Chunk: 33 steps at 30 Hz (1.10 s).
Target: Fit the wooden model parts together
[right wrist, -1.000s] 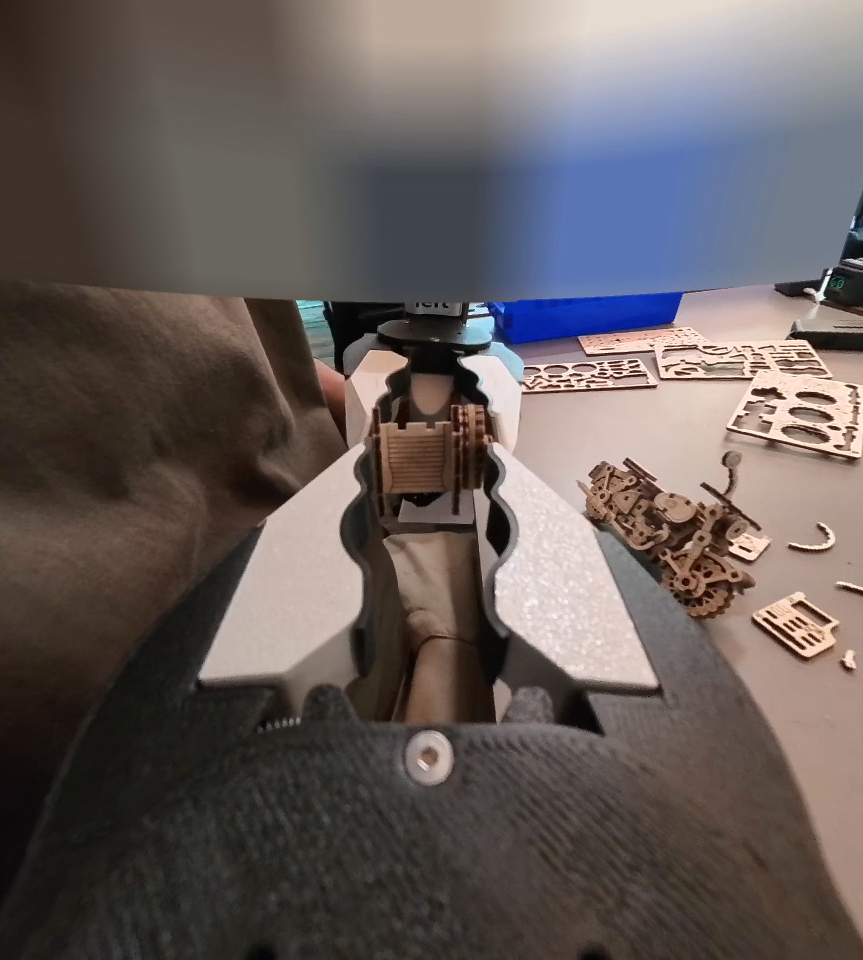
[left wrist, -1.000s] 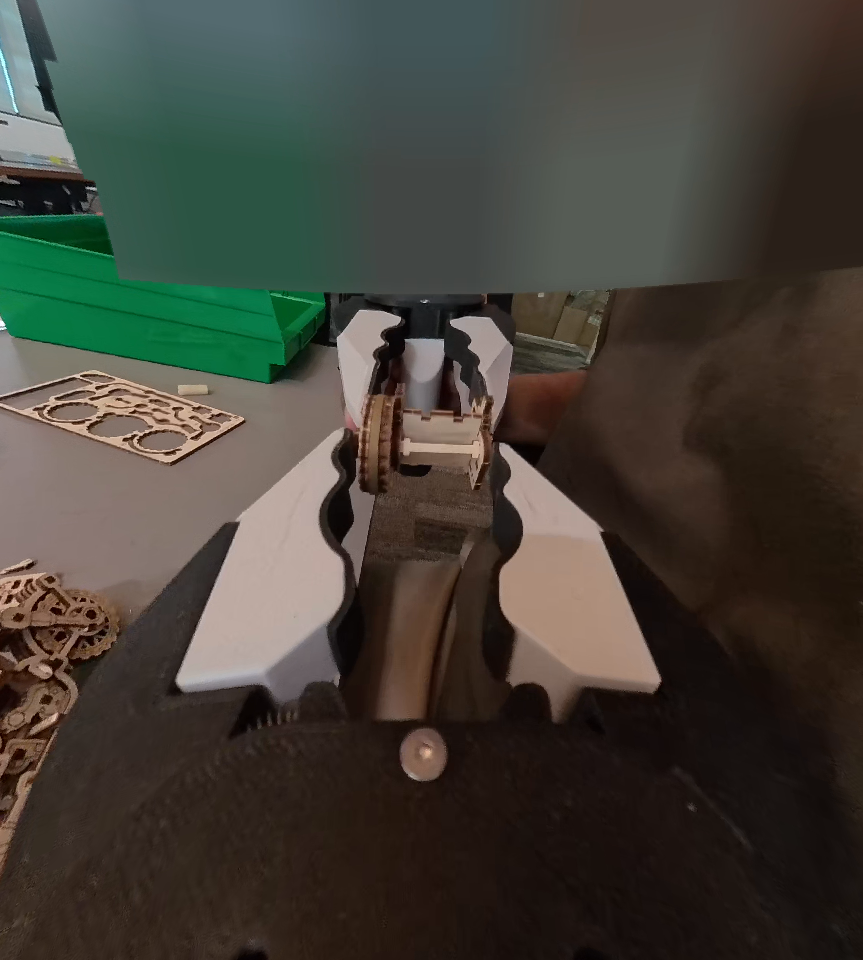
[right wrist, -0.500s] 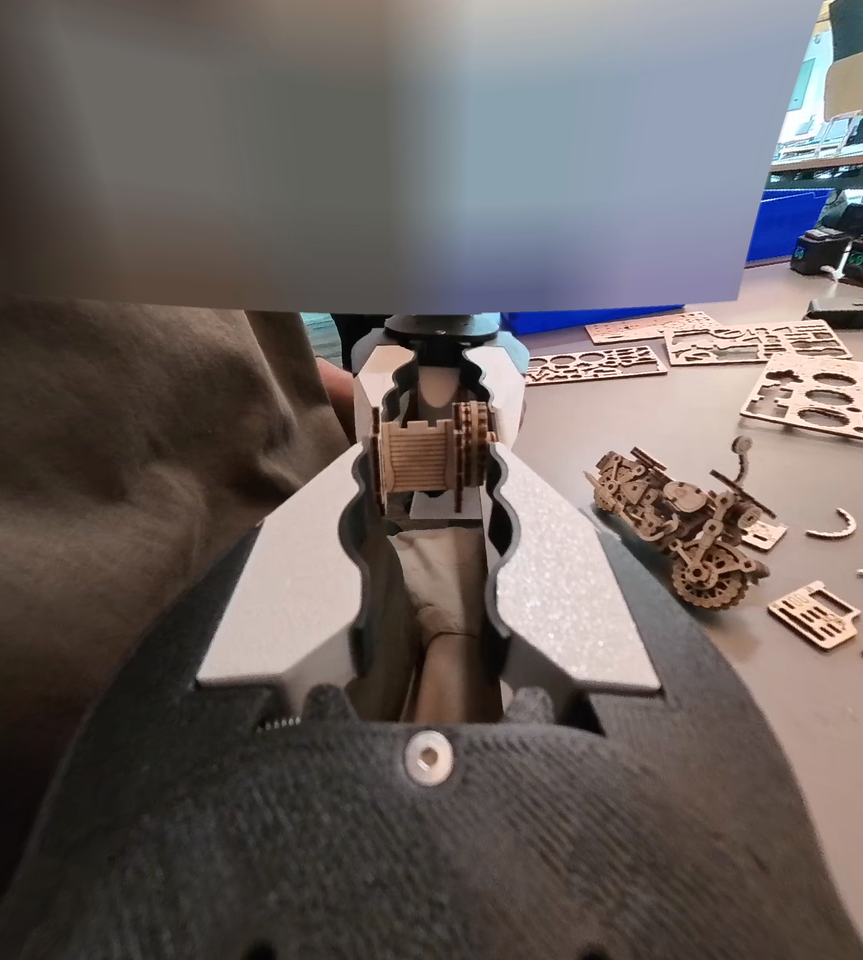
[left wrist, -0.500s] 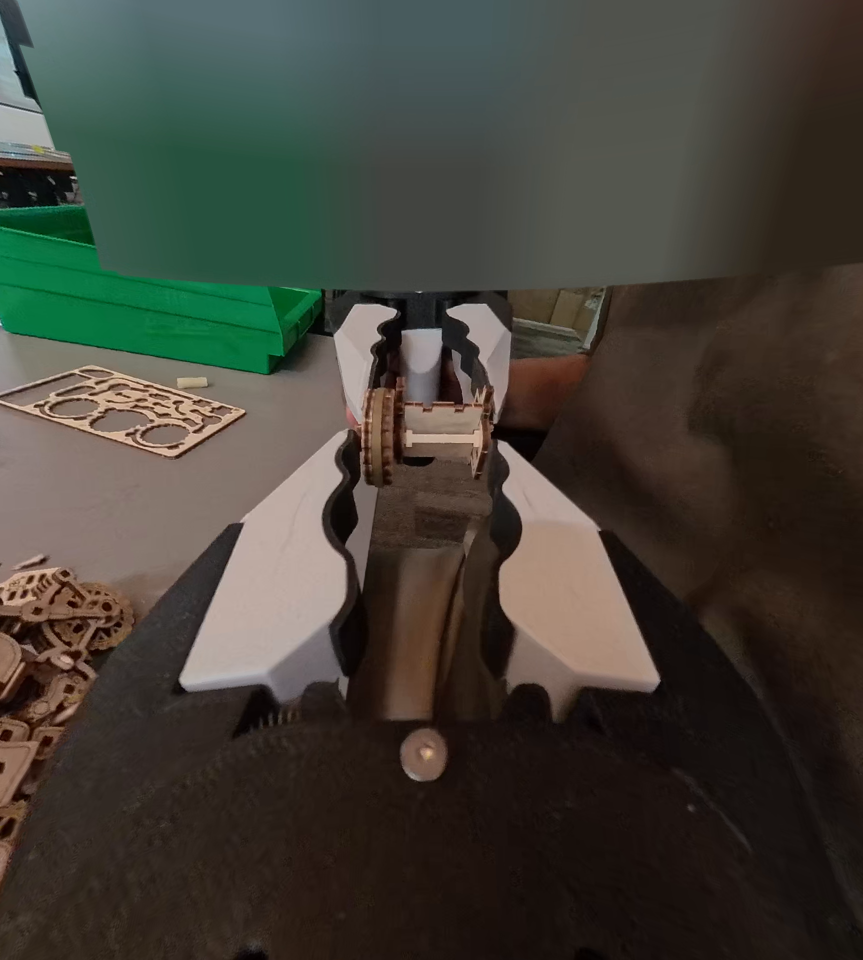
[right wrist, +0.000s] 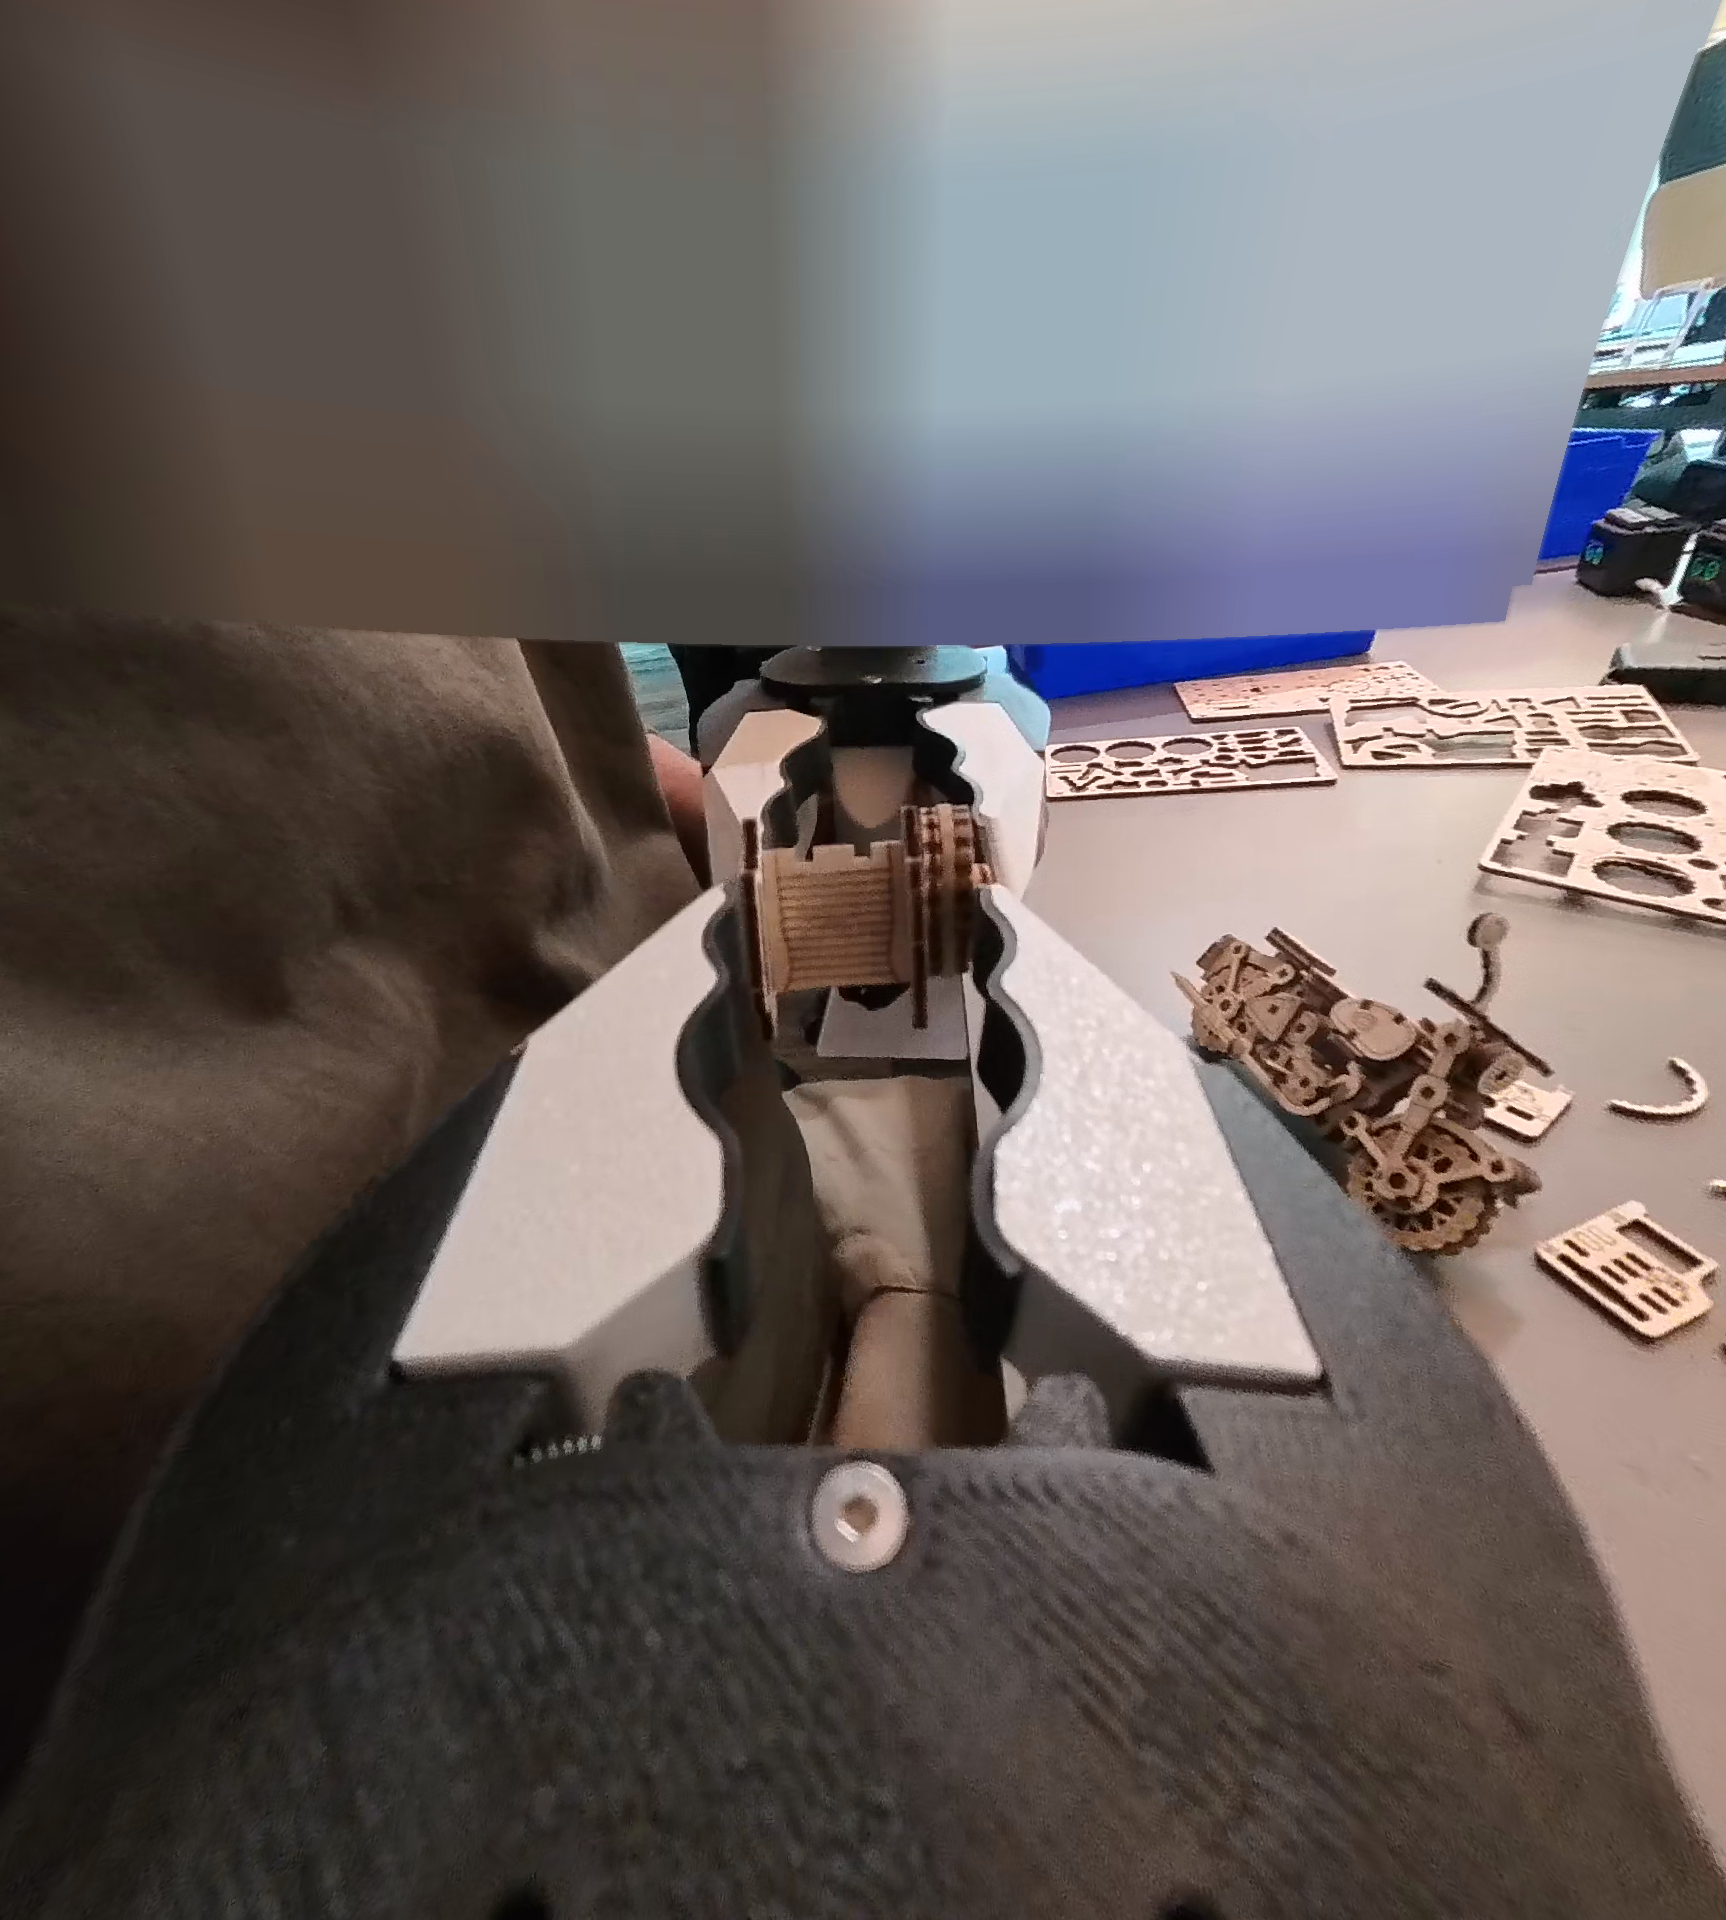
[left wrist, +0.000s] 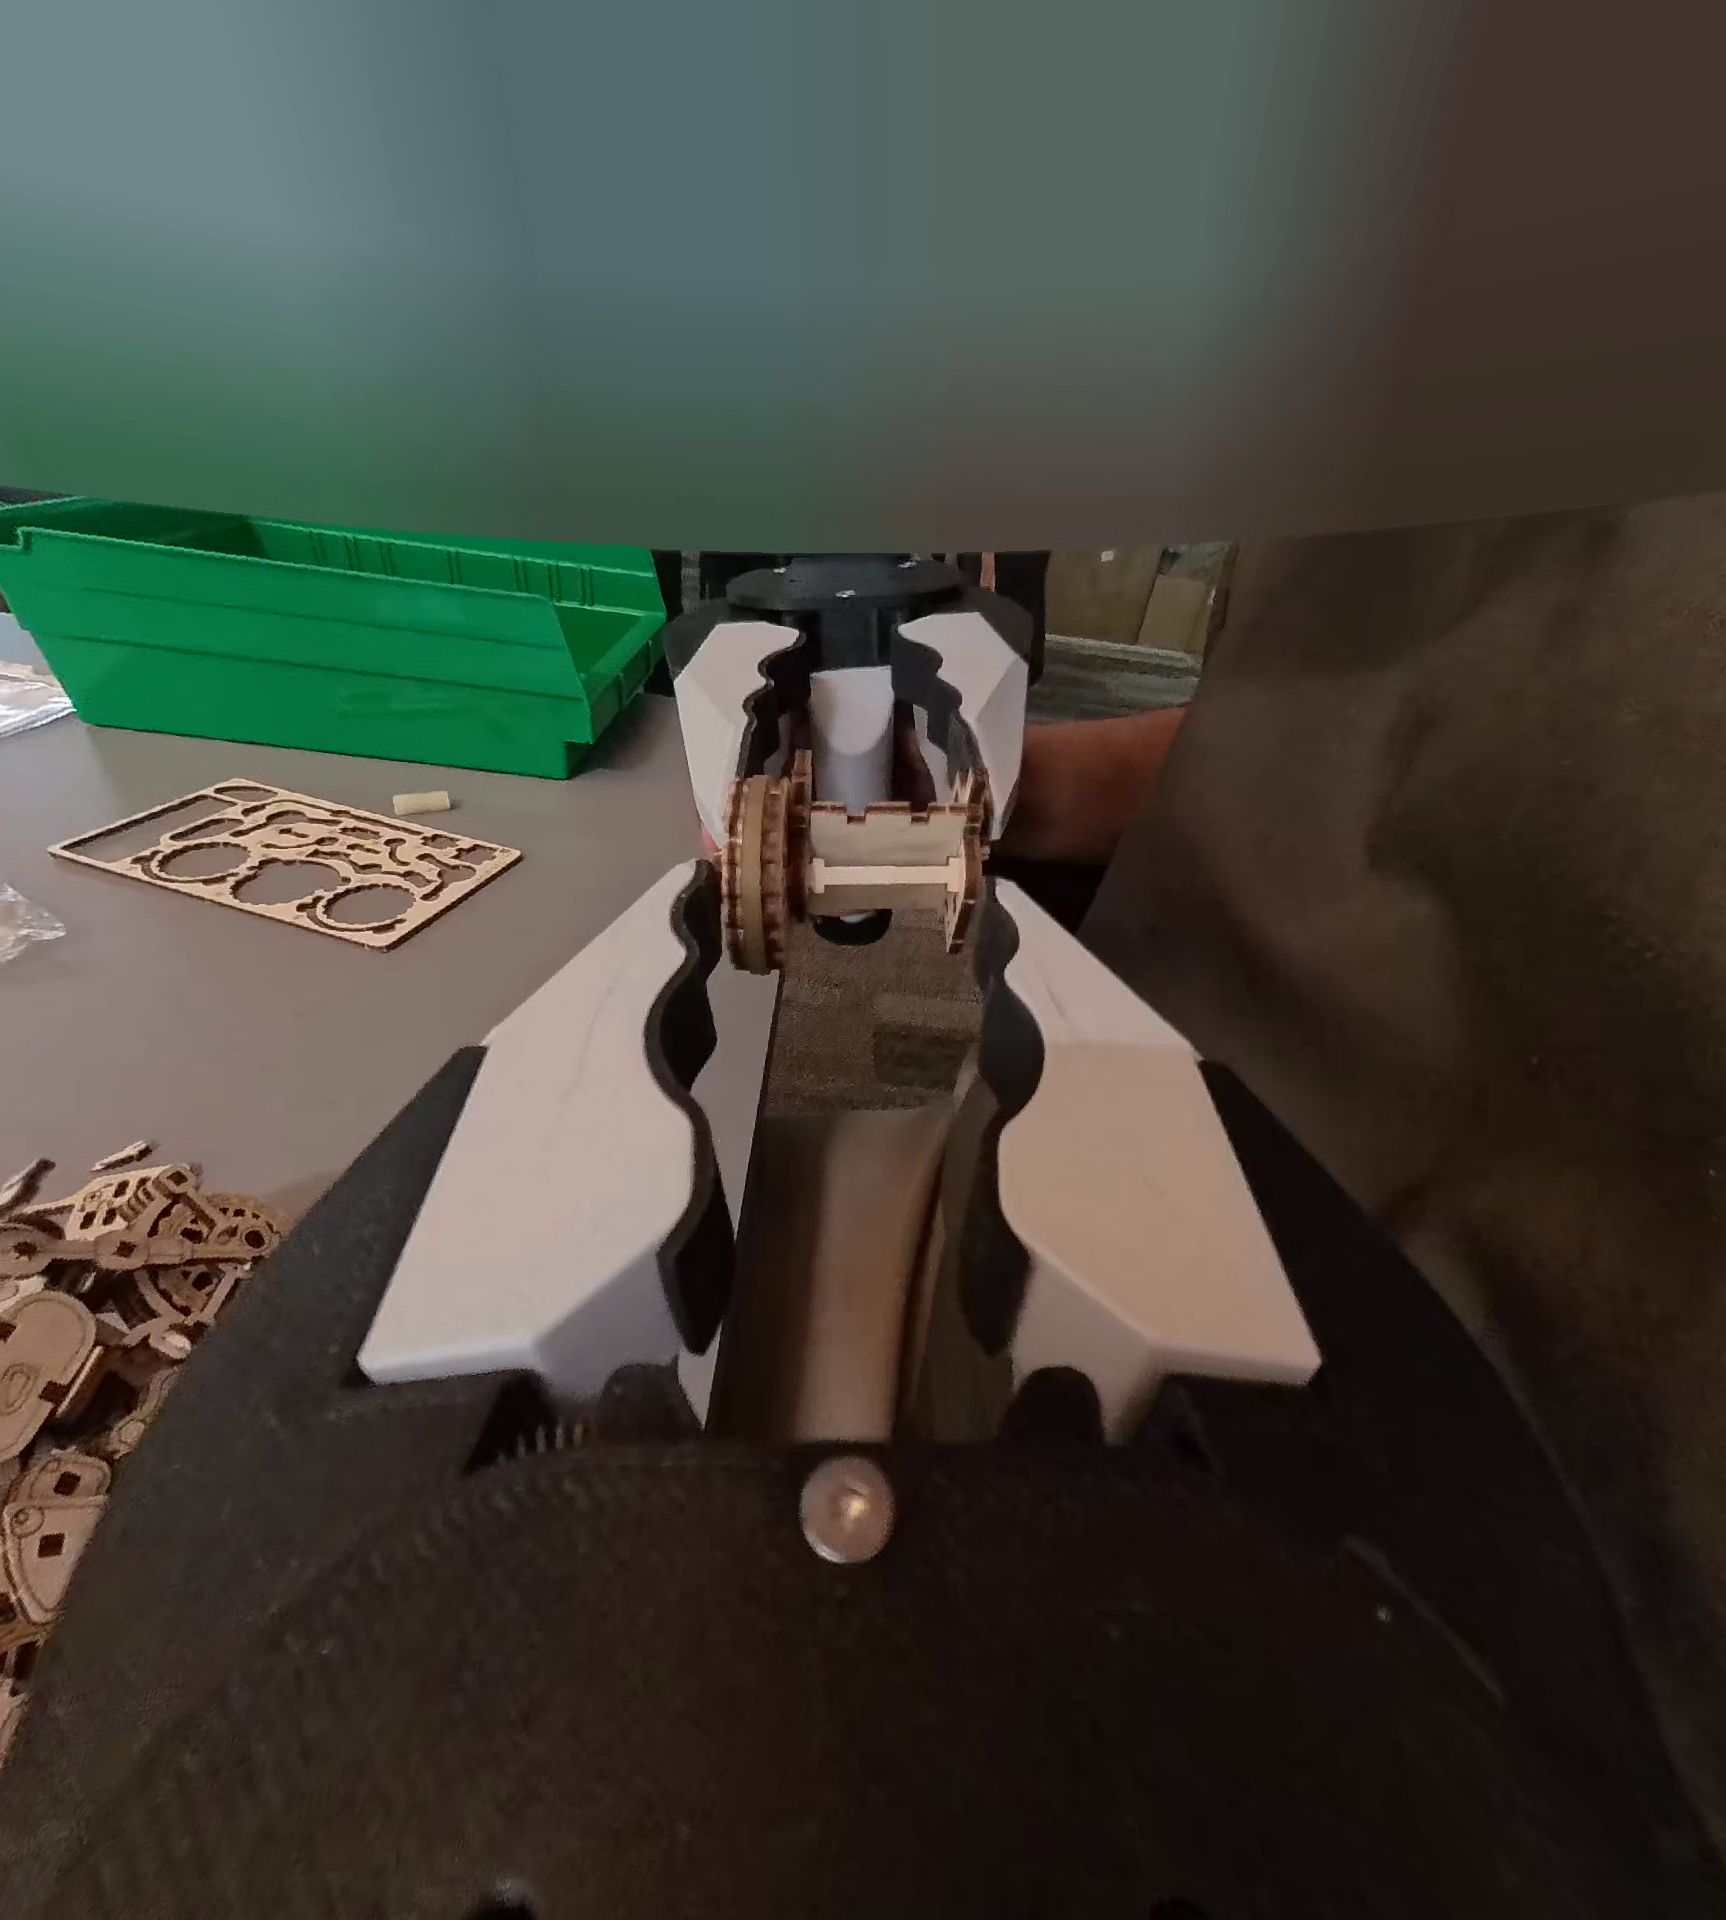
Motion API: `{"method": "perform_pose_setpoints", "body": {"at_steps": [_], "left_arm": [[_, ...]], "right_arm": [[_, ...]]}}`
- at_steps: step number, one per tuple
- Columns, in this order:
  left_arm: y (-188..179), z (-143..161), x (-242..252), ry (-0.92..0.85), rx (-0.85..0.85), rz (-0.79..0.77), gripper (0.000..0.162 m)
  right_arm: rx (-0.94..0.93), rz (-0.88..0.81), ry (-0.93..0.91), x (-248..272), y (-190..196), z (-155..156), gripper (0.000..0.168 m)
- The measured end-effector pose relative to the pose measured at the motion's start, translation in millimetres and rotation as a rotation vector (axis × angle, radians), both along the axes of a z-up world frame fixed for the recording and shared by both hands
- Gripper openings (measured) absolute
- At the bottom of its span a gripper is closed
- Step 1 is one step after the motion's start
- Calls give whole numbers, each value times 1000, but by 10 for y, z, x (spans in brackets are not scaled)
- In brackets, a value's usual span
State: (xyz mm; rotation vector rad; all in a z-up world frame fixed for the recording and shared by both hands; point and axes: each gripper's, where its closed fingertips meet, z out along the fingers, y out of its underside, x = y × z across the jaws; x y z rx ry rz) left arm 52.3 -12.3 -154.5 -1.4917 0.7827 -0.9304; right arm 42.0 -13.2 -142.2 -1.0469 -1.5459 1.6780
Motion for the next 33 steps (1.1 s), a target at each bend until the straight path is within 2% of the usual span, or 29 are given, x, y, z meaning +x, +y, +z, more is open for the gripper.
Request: {"method": "perform_pose_setpoints", "body": {"at_steps": [13,20,23,33], "left_arm": [[-49,58,1,-50,13,-39,46],[-35,-73,74,45,30,-30,46],[-28,-80,67,58,38,-23,46],[-36,-94,69,81,40,-13,47]], "right_arm": [[80,-9,-8,30,-3,-21,50],[102,-4,-23,25,-44,-45,51],[101,7,-26,31,-61,-54,45],[101,13,-23,28,-64,-62,43]]}}
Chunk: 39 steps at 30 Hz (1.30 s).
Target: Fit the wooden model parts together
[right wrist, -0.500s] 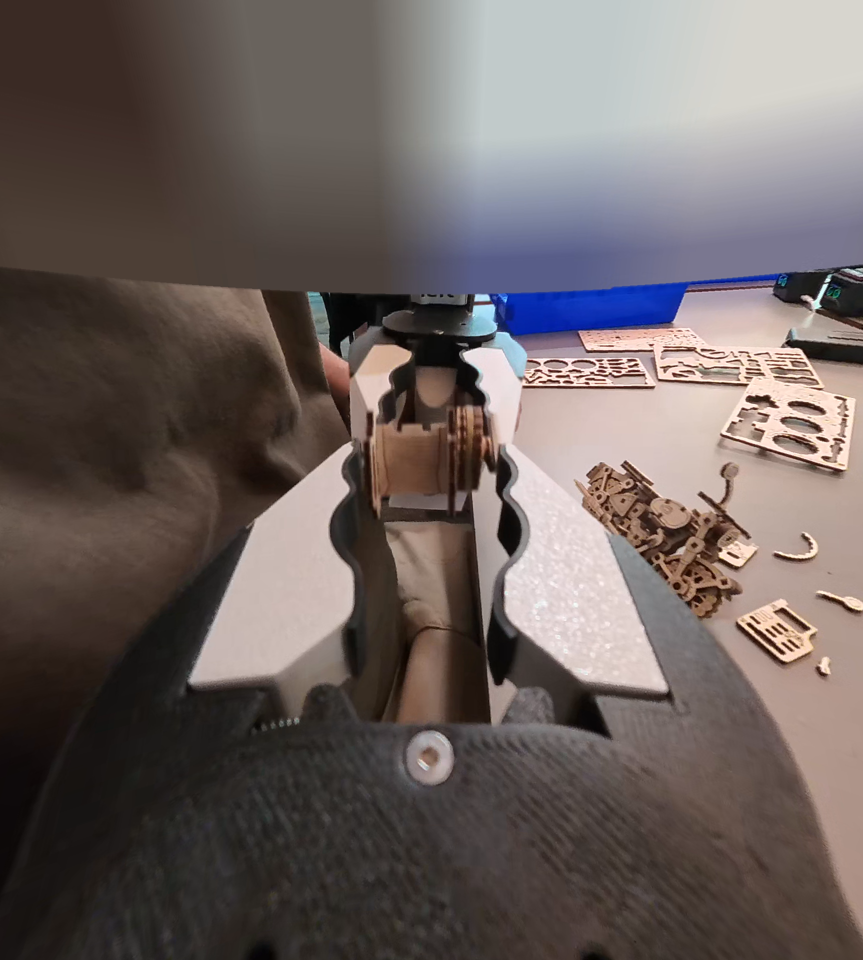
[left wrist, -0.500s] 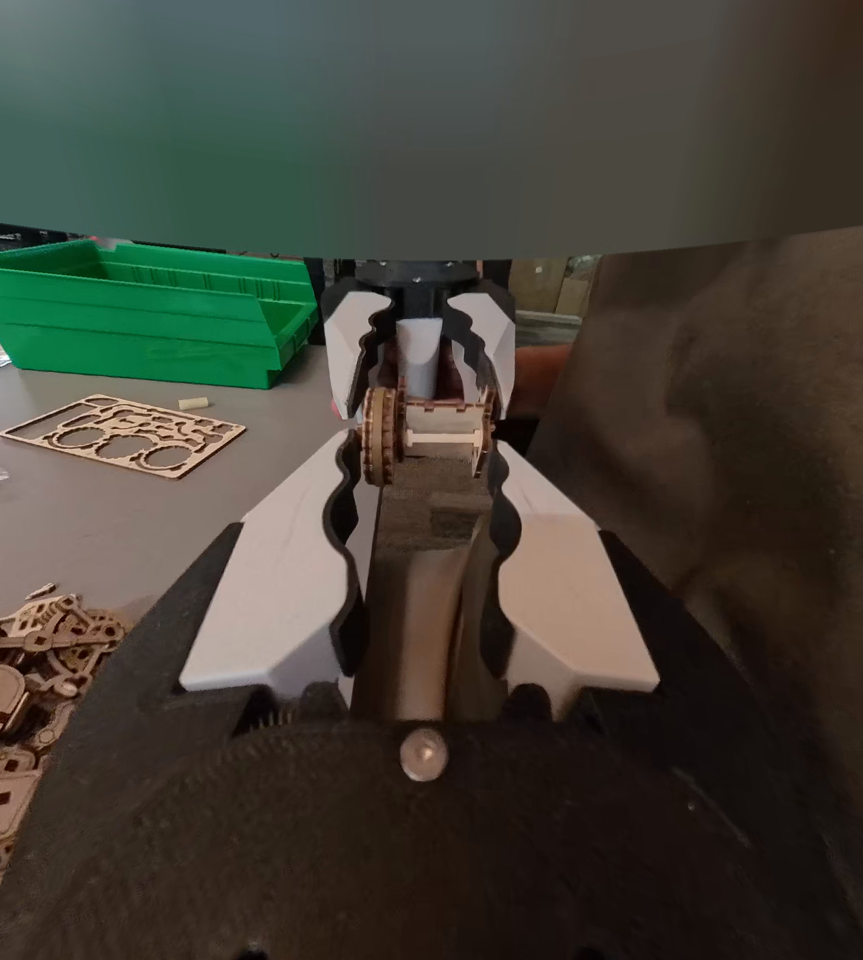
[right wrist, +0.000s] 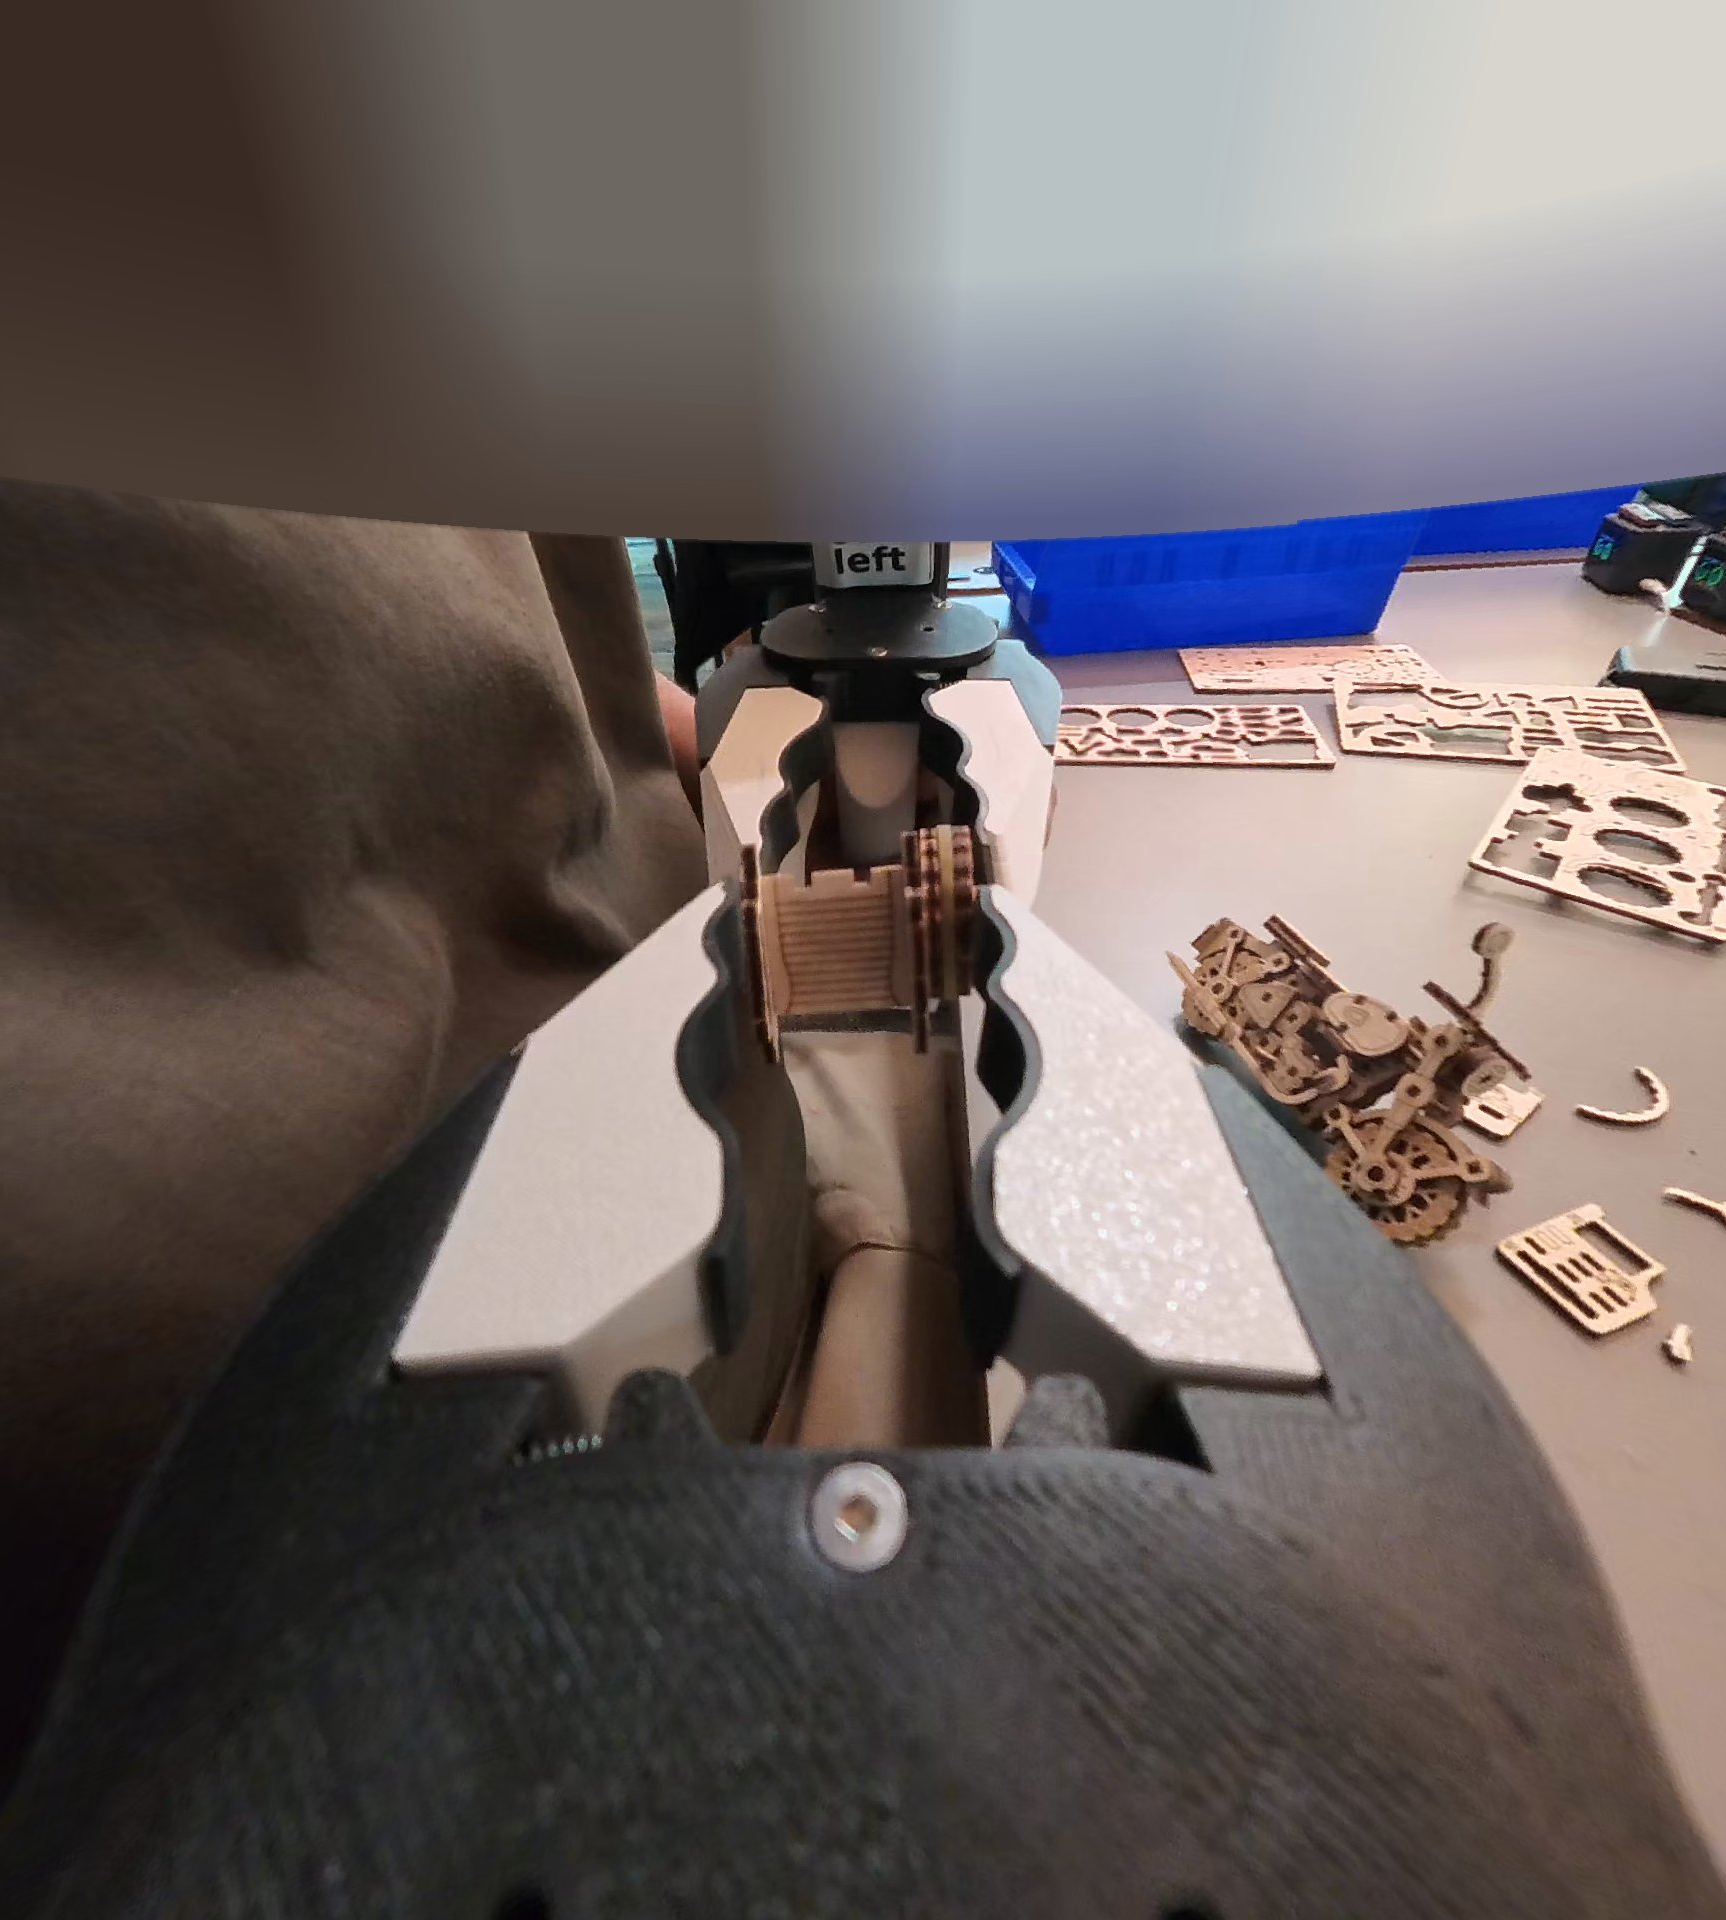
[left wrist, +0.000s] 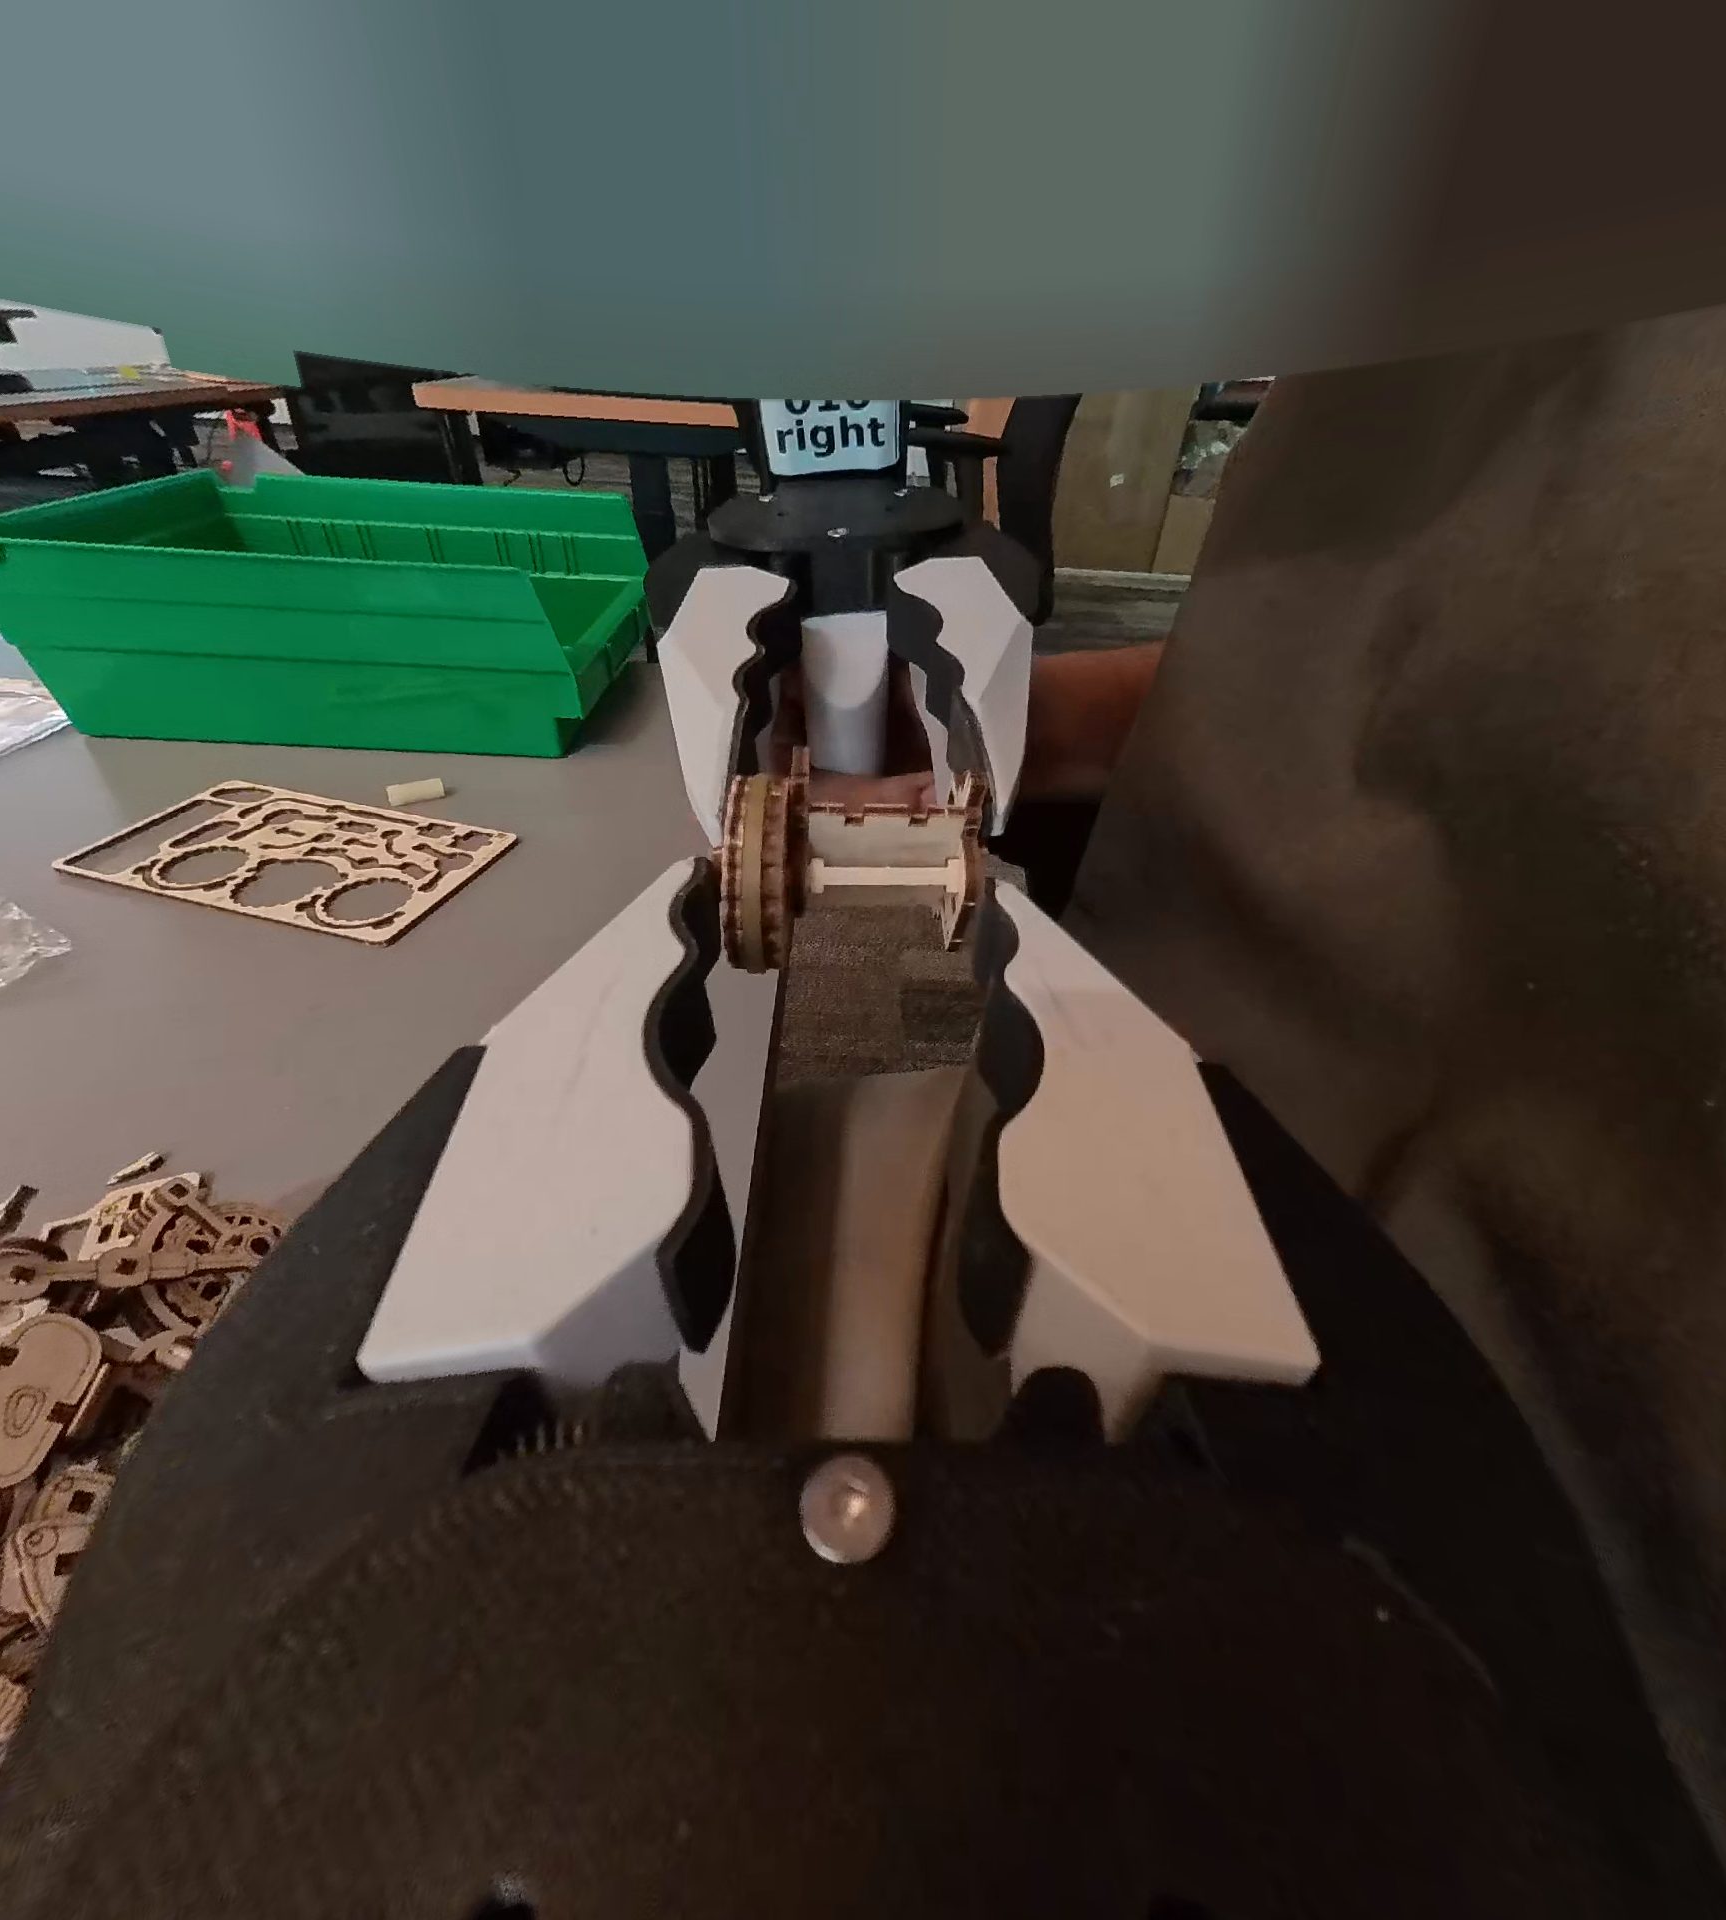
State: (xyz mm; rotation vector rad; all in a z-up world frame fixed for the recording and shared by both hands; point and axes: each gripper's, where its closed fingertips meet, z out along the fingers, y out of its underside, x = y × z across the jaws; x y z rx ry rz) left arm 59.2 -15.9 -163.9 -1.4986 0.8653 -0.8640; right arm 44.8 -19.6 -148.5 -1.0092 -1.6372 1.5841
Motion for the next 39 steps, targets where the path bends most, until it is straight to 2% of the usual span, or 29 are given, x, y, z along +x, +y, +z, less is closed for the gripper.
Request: {"method": "perform_pose_setpoints", "body": {"at_steps": [9,13,28,39], "left_arm": [[40,-9,-15,-17,-26,12,47],[74,-22,-46,-5,-18,37,46],[-93,67,13,-45,27,-67,47],[-54,111,-7,-101,-6,-42,47]], "right_arm": [[-26,-10,-10,-9,35,-6,45],[-14,-43,-7,-26,74,3,53],[24,44,3,58,-88,27,44],[20,23,13,55,-37,44,42]]}}
